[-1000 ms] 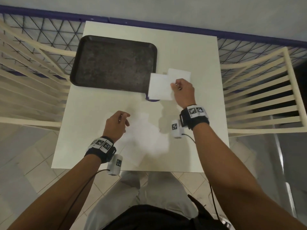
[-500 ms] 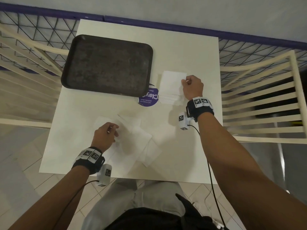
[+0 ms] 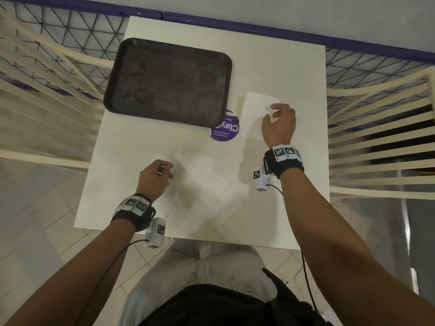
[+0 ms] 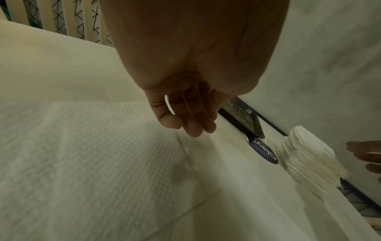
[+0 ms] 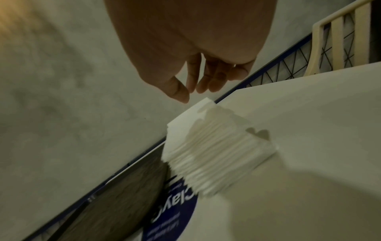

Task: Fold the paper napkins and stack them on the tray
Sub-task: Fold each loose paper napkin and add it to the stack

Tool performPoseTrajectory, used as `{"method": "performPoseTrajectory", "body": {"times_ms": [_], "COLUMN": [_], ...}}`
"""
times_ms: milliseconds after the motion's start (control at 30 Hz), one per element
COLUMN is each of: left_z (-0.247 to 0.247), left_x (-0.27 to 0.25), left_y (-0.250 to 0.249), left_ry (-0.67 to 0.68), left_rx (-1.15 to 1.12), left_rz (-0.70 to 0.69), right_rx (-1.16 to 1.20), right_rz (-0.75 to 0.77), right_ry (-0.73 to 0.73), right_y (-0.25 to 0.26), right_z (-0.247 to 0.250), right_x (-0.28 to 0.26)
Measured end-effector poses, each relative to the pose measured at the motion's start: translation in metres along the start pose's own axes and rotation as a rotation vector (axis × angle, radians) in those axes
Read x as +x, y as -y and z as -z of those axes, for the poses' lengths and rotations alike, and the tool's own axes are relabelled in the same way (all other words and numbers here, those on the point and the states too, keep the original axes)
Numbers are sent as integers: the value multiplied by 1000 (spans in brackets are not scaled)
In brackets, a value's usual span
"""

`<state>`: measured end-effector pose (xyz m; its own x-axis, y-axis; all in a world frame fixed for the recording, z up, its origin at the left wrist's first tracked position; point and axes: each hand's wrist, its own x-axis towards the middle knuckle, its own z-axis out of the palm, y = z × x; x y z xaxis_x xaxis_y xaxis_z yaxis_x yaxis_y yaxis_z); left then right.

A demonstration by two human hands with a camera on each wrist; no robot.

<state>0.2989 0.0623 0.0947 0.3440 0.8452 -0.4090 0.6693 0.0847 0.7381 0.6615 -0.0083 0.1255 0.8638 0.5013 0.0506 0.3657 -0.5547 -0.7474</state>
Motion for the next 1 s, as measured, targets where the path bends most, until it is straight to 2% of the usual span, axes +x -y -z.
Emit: {"method": "performPoseTrajectory", "body": {"times_ms": [100, 233, 400, 533, 600, 767, 1000], "left_z": [7, 14, 20, 21, 22, 19, 21], "left_x": [0, -2, -2, 3, 5, 7, 3], "left_y": [11, 28, 42, 48, 50, 50, 42], "left_ry": [-17, -56, -36, 13, 20, 30, -28], "left_rx": [45, 143, 203, 161, 156, 168, 68], "left_rz": [-21, -44, -26, 15, 22, 21, 41], "right_rx": [79, 141, -43, -254, -291, -288, -267], "right_rz": [51, 46, -44, -123, -190, -268, -247], "right_ry": [48, 233, 597, 797, 826, 778, 771], "right_y": [12, 26, 32, 27, 26, 31, 33], "right_z": [-15, -41, -72, -94, -101, -106, -98], "right_x": [-36, -94, -160, -196, -207, -217, -222]}}
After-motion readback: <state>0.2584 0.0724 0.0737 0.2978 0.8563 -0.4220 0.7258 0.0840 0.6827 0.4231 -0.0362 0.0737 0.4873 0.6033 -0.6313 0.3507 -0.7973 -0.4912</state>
